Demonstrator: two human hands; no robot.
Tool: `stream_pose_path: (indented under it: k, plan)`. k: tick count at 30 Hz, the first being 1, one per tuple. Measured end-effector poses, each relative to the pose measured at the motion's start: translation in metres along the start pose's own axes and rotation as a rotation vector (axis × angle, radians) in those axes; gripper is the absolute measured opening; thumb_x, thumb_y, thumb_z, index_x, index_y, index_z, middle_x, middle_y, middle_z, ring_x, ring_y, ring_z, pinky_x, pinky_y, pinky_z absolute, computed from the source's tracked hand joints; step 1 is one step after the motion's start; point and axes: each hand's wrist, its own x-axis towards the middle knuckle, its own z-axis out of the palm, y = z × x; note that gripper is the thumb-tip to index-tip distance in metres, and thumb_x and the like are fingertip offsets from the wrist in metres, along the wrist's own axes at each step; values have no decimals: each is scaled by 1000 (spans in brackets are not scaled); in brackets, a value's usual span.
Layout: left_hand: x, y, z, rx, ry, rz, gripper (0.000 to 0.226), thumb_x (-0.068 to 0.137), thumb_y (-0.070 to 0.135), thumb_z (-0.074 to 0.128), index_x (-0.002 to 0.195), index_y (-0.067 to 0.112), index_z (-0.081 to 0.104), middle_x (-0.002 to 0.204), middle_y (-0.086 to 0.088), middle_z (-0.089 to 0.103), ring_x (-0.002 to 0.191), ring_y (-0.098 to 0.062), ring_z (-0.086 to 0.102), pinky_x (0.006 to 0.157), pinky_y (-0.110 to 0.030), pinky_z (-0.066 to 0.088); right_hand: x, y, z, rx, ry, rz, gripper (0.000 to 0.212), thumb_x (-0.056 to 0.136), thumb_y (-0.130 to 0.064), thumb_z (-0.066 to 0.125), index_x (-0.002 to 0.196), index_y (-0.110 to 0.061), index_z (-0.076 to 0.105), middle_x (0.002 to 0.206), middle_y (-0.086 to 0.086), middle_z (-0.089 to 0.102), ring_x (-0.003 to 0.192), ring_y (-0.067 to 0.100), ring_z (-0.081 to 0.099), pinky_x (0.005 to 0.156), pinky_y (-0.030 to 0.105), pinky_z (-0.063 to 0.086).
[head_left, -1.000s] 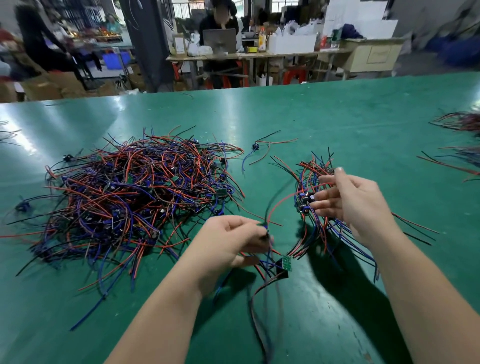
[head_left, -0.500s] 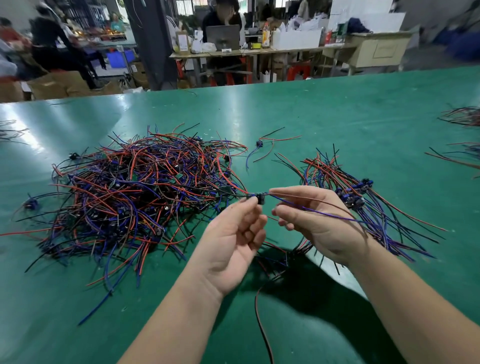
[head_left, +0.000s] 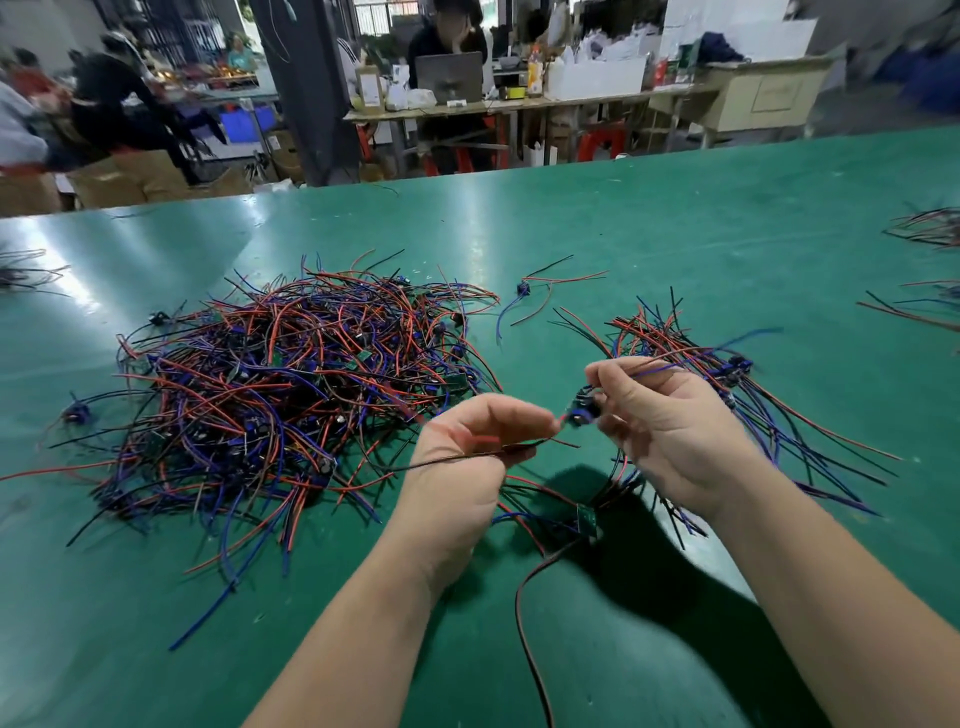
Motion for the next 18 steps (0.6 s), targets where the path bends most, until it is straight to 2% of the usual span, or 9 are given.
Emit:
stream_pose_path:
  k: [2, 6, 8, 10, 11, 13, 15, 17, 18]
  plan:
    - [0, 2, -4, 0, -122, -37, 71, 76, -32, 37, 65, 26, 76, 72, 4, 74, 78, -5, 70, 76, -18, 52, 2, -3, -2, 49, 44, -34, 8, 65, -16, 63, 67, -13, 70, 62, -3, 67, 56, 4, 61, 54, 15, 49]
    - [-14, 10, -15, -188, -694, -200, 73, 59, -28, 25, 94, 10, 75, 97, -6, 74, 101, -18, 67, 98, -35, 49, 3, -10, -4, 51, 114, -59, 19, 65, -17, 65, 82, -9, 63, 57, -3, 63, 50, 4, 57, 47, 14, 43]
    - [-16, 14, -19, -232, -864, -330, 70, 54, -23, 22, 88, 9, 73, 88, -9, 74, 94, -23, 69, 89, -35, 54, 3, -12, -7, 69, 123, -42, 21, 65, -18, 65, 84, -9, 62, 57, -4, 62, 48, 3, 56, 44, 13, 40]
    - [-15, 14, -19, -67, -714, -426, 57, 56, -17, 25, 73, 14, 69, 70, -8, 70, 73, -23, 71, 67, -31, 57, 2, -15, -9, 96, 107, -23, 20, 66, -19, 64, 84, -11, 63, 57, -4, 61, 49, 2, 55, 46, 13, 40]
    - [-13, 12, -18, 56, -553, -464, 51, 59, -17, 26, 68, 15, 65, 65, -7, 66, 64, -23, 69, 56, -29, 55, 2, -16, -9, 105, 85, -15, 20, 66, -18, 63, 84, -11, 64, 57, -4, 61, 49, 2, 55, 45, 13, 41]
    - [-7, 8, -15, 245, -224, -493, 44, 70, -18, 26, 71, 13, 57, 69, -6, 56, 52, -21, 65, 44, -25, 50, -1, -15, -9, 92, 26, 14, 19, 67, -17, 62, 85, -12, 64, 56, -4, 62, 46, 1, 55, 40, 12, 41]
    - [-1, 7, -9, 310, 3, -457, 32, 81, -10, 34, 78, 15, 53, 75, -3, 51, 51, -18, 64, 47, -25, 49, -3, -14, -7, 60, -14, 44, 16, 65, -16, 63, 80, -14, 67, 56, -3, 63, 44, 1, 55, 37, 11, 39]
    - [-1, 8, -7, 397, 122, -304, 15, 86, 20, 47, 75, 20, 56, 74, -1, 56, 61, -18, 65, 60, -34, 50, -4, -11, -5, 17, -47, 44, 13, 63, -15, 64, 71, -15, 74, 57, -1, 64, 47, 2, 58, 40, 12, 43]
    - [-3, 8, -7, 487, 140, -195, 23, 82, 39, 48, 72, 20, 58, 71, 0, 59, 66, -18, 64, 68, -38, 49, -4, -10, -4, -20, -63, 38, 13, 62, -15, 65, 69, -17, 76, 58, -1, 65, 48, 2, 59, 43, 12, 45]
